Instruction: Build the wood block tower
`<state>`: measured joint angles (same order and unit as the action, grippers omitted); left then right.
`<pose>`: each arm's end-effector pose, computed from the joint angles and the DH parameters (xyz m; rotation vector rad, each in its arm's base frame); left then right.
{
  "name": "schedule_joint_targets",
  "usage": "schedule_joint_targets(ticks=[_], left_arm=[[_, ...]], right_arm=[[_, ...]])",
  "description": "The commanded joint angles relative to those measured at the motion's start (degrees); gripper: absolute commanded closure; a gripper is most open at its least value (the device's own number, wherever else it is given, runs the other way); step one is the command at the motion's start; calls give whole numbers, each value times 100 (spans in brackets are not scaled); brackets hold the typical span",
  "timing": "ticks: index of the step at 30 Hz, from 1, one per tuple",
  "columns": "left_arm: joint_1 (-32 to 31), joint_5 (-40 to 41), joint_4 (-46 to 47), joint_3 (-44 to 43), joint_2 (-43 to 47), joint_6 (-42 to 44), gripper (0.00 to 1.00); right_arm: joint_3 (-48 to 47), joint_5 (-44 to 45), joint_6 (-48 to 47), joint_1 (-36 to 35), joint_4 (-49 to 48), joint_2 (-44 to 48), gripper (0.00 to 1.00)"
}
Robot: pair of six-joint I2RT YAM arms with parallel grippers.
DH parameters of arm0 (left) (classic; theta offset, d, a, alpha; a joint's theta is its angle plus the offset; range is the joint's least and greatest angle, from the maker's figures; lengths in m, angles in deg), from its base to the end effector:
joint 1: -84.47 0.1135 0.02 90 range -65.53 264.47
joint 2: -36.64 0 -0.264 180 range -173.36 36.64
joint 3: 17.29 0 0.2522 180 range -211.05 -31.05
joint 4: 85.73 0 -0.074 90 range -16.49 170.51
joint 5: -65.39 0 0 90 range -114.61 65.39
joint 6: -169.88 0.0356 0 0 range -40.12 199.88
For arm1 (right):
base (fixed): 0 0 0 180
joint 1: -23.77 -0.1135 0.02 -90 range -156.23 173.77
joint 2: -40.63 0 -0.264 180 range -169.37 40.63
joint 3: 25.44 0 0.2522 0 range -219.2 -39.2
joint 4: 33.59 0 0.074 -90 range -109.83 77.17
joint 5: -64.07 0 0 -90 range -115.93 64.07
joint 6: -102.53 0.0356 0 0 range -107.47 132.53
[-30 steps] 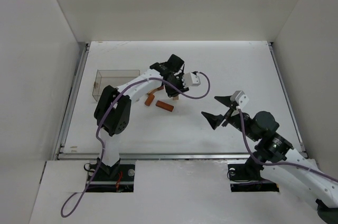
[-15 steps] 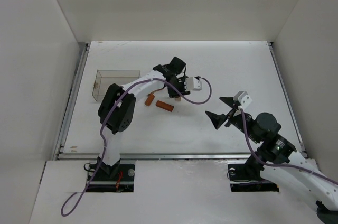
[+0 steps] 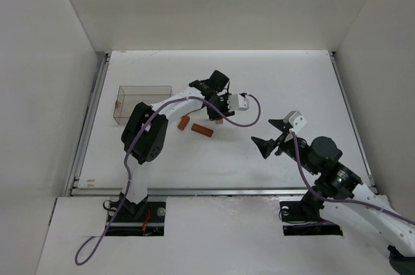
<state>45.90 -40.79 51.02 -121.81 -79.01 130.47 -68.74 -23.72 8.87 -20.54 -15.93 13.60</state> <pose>0.3415 -0.2850 0.2149 1.8239 1.6892 -0.2675 0.0986 0.0944 0.3015 -0.6304 1.4918 0.5197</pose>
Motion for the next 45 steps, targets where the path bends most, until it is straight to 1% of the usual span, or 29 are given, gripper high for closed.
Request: schedule_joint_targets(ticks=[1,2,4,5,6,8,11,15,17,18,23,24,25,27,28,29,30,31,33,35,37,38,39,40,41,45], left_arm=[[-28,1,-74,32,17,-163,71],[-28,62,-22,32,78,-242,60],[-28,116,-21,32,78,-304,54],[-28,116,40,-20,131,-304,53],[-28,116,40,-21,131,-304,51],[-28,116,93,-73,253,-251,51],[-28,168,93,-134,254,-198,48],[-28,309,-90,-196,332,-198,48],[33,82,-153,-196,482,-198,48],[33,11,-214,-75,744,-198,48],[33,-517,-39,453,1825,-470,37],[33,-517,-39,515,1967,-671,37],[33,-517,-100,455,2142,-847,34],[217,-587,-223,279,2231,-1321,34],[540,-814,-223,217,2327,-1863,34],[726,-816,-49,217,2380,-2216,32],[902,-659,31,217,2381,-2542,28],[1060,-292,32,217,2381,-2728,26],[1377,70,-292,50,2040,-2660,26],[1623,412,-364,50,1733,-2659,26],[1677,414,-513,50,1529,-2572,27],[1677,545,-513,137,1459,-2571,28],[1677,546,-513,190,1302,-2571,31],[1677,598,-513,243,1222,-2502,41],[1677,599,-513,243,1151,-2449,44],[1677,660,-540,182,773,-2273,47]], right_arm=[[-280,86,-38,11,-100,22,13],[-280,34,-38,11,-100,-30,13],[-280,33,-38,11,-100,-31,12],[-280,33,-38,11,-100,-31,12],[-280,33,-38,11,-100,-31,12],[-280,-20,-38,11,-100,-31,12],[-280,-20,-38,11,-100,-31,12],[-280,-20,-38,11,-100,-31,12],[-280,-20,-38,11,-100,-31,12],[-280,-20,-38,11,-100,-31,12],[-385,-160,-38,11,-152,-136,12],[-386,-221,-38,11,-153,-197,12],[-438,-222,-38,11,-222,-259,12],[-439,-283,-38,11,-284,-320,12],[-491,-336,31,11,-285,-321,12],[-544,-336,32,11,-363,-390,12],[-544,-336,119,11,-442,-391,12],[-622,-336,233,11,-443,-530,12],[-780,-336,287,11,-443,-672,12],[-904,-231,453,11,-443,-900,12],[-1071,-231,506,11,-443,-1111,12],[-1071,-231,507,11,-443,-1164,12],[-1141,-231,559,11,-443,-1165,12],[-1142,-231,559,11,-443,-1252,12],[-1142,-231,559,11,-443,-1252,12],[-1142,-345,683,11,-443,-1305,12]])
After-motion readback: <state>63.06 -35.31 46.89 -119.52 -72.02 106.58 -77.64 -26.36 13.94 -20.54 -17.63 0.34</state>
